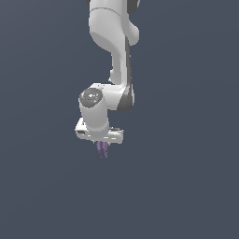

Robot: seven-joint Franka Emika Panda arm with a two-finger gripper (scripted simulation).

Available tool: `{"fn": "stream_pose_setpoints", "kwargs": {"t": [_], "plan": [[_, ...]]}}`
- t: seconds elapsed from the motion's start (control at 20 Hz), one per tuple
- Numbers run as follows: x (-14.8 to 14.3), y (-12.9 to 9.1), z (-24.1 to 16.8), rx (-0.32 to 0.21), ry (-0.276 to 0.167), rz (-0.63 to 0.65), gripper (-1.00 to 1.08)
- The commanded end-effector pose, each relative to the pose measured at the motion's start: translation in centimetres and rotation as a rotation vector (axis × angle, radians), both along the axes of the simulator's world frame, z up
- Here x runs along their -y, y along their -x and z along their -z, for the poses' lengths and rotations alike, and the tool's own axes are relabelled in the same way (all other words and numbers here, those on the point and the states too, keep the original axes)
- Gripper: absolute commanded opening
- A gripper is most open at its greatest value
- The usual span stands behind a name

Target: Pick up the object and move it to a goal position.

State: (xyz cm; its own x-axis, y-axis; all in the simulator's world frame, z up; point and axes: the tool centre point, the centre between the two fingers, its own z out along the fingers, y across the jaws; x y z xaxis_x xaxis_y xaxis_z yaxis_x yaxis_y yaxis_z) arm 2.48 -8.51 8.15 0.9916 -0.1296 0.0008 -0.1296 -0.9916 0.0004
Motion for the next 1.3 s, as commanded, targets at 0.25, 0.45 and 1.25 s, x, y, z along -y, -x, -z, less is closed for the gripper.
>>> {"fn": "stream_pose_setpoints", "kwargs": {"t": [0.25, 0.45, 1.25], "plan": [[0.0, 0.0, 0.0, 0.000, 0.000, 0.001, -1.00], [-0.5, -0.2, -0.5, 0.000, 0.000, 0.001, -1.00], [-11.3, -3.8, -10.1, 0.000, 0.001, 0.001, -1.00]]}}
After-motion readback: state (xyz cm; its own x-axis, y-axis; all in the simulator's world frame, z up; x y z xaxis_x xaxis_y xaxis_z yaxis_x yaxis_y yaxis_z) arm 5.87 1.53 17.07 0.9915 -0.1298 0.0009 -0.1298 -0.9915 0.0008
